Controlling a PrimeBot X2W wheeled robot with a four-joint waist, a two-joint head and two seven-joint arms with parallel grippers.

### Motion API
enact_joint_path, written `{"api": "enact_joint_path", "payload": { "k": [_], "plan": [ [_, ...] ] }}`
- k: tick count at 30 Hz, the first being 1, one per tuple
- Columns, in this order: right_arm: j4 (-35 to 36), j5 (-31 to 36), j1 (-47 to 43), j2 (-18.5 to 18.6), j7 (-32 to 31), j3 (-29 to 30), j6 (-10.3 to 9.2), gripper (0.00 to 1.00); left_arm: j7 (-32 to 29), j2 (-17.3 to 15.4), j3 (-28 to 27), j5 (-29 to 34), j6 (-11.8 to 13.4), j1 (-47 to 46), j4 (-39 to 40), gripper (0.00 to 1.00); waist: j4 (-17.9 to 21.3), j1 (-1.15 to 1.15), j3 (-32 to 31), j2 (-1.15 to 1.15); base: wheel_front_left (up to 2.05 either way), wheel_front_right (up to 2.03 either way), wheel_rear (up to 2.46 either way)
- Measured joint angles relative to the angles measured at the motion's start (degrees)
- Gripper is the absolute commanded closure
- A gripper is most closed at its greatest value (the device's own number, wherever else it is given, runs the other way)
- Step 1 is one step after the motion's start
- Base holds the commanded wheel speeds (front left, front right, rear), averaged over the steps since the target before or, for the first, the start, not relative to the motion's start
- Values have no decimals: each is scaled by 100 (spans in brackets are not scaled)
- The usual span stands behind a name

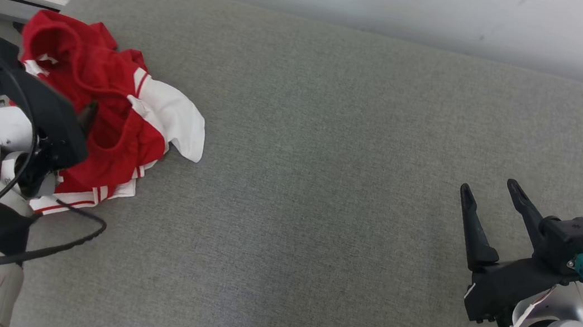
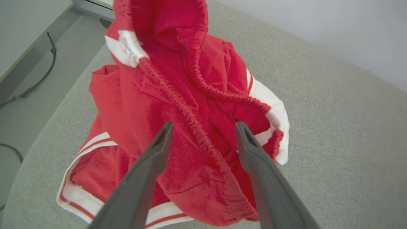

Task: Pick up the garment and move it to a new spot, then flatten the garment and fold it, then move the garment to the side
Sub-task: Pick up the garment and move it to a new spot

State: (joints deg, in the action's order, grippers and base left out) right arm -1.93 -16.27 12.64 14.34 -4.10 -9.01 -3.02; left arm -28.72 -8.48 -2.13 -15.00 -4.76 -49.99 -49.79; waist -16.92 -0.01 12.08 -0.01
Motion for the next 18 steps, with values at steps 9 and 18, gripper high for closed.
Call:
{"api": "enact_joint_path", "payload": {
  "k": [9,18],
  "plan": [
    [9,15,105,65,-49,56,7,0,-569,-1,283,163,25,-227,-638,100,134,0,253,0,0,0,0],
    [-177,13,110,63,-42,103,7,0,-557,45,485,345,-41,-647,-821,100,64,1,118,0,0,0,0]
  ]
}}
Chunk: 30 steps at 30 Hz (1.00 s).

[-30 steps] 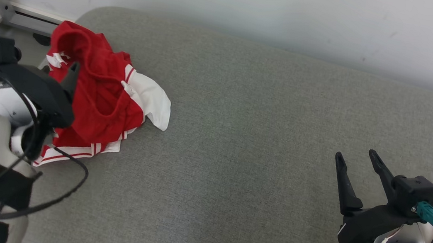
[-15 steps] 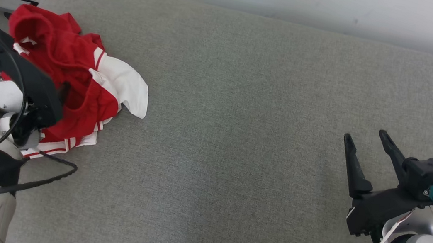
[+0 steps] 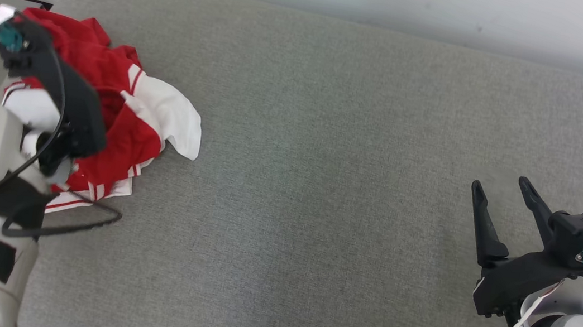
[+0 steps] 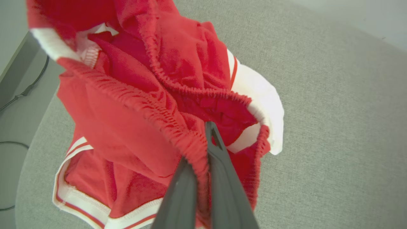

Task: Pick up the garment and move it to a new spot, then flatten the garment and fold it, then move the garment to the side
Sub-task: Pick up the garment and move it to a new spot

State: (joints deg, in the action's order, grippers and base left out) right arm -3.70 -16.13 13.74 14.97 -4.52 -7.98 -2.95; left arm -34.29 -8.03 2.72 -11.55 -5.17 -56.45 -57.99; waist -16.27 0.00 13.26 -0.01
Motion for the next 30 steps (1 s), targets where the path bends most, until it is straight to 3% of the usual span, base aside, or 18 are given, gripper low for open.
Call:
{"api": "enact_joint_path", "payload": {
  "k": [9,16,20,30],
  "plan": [
    [-240,-100,-2,-182,98,-83,11,0,394,436,301,-58,-191,-358,185,100,-78,0,-306,0,0,0,0],
    [-413,-149,-25,-361,175,-138,27,0,648,610,813,-58,-198,-294,526,100,29,1,-541,0,0,0,0],
    [-539,-164,-32,-413,215,-140,26,0,771,649,1479,-192,-198,-24,813,100,189,1,-626,0,0,0,0],
    [-581,-200,-56,-503,310,-156,5,0,920,613,2887,-1184,-198,565,1683,100,769,1,-769,0,0,0,0]
  ]
}}
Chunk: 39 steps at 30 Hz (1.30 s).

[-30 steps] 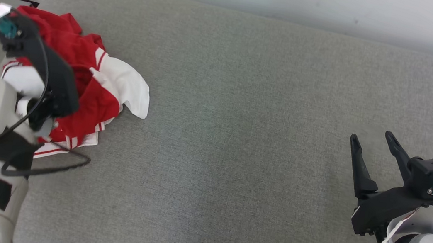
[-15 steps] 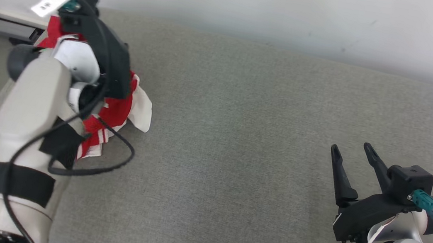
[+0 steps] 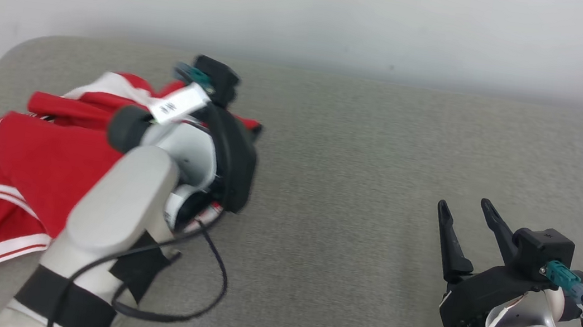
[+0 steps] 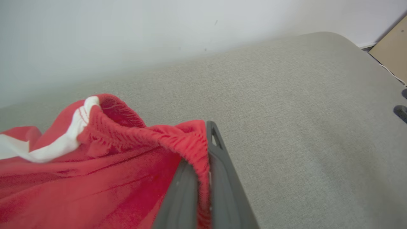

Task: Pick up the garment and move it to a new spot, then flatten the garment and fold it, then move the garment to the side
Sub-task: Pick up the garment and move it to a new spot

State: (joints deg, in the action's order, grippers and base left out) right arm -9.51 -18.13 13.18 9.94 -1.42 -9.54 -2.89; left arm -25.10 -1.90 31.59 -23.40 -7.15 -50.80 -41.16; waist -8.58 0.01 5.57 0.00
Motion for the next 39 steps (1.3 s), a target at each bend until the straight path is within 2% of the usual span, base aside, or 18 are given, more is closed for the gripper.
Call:
{"api": "enact_joint_path", "payload": {
  "k": [4,9,16,25,29,35,36,37,38,39],
  "plan": [
    [24,-2,-11,-13,44,18,-12,0,19,0,666,-459,0,37,482,100,297,0,3,0,0,0,0],
    [36,-63,-49,-9,51,41,-13,0,56,-9,1177,-838,25,69,920,100,612,-1,42,0,0,0,0],
    [-5,-153,46,-23,104,89,-12,0,204,-15,2215,-1478,577,4,1494,100,1240,-1,214,0,0,0,0],
    [-134,-190,161,-27,205,153,-4,0,581,-43,3255,-2241,1151,-367,1813,100,1770,-1,437,0,0,0,0],
    [-146,-197,196,-36,244,154,22,0,799,-47,3642,-2628,1315,-294,1823,100,1893,-1,525,0,0,0,0],
    [-193,-198,274,13,297,225,21,0,972,-73,4259,-3037,1370,-96,1784,100,1966,-1,638,0,0,0,0],
    [-200,-198,274,13,297,225,21,0,1006,-76,4310,-3121,1370,-96,1783,75,1966,-1,646,0,0,0,0],
    [-209,-198,278,10,298,218,21,0,1042,-76,4302,-3160,1373,-100,1777,26,1963,-2,650,0,0,0,0],
    [-227,-198,291,5,299,209,21,0,1088,-77,4298,-3161,1376,-116,1752,0,1959,-1,653,0,0,0,0],
    [-258,-198,315,-1,303,202,21,0,1091,-76,4300,-3167,1376,-137,1713,0,1953,-1,649,0,0,0,0]
  ]
}}
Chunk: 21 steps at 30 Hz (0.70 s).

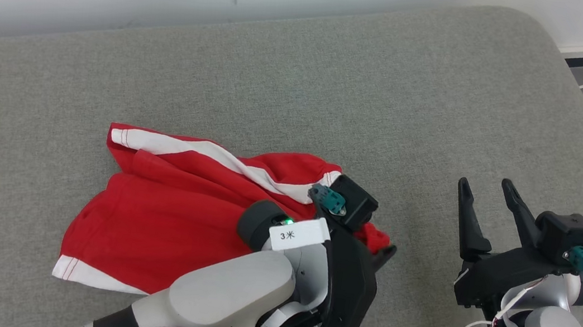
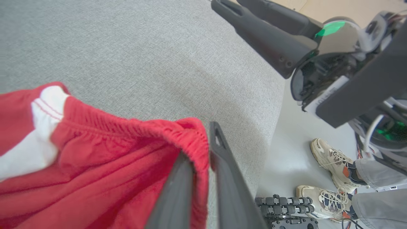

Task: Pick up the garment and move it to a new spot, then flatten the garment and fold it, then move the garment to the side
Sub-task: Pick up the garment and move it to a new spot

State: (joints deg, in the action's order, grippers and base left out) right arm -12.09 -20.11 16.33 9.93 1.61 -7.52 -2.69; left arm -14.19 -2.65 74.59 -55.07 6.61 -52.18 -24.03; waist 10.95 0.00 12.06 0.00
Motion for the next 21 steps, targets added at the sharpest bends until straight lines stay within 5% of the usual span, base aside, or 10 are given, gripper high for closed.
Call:
{"api": "enact_joint_path", "payload": {
  "k": [21],
  "plan": [
    [-323,-129,-210,-25,74,-67,146,0,323,19,4,8,49,-263,-686,0,-530,0,-491,0,0,0,0]
  ]
}}
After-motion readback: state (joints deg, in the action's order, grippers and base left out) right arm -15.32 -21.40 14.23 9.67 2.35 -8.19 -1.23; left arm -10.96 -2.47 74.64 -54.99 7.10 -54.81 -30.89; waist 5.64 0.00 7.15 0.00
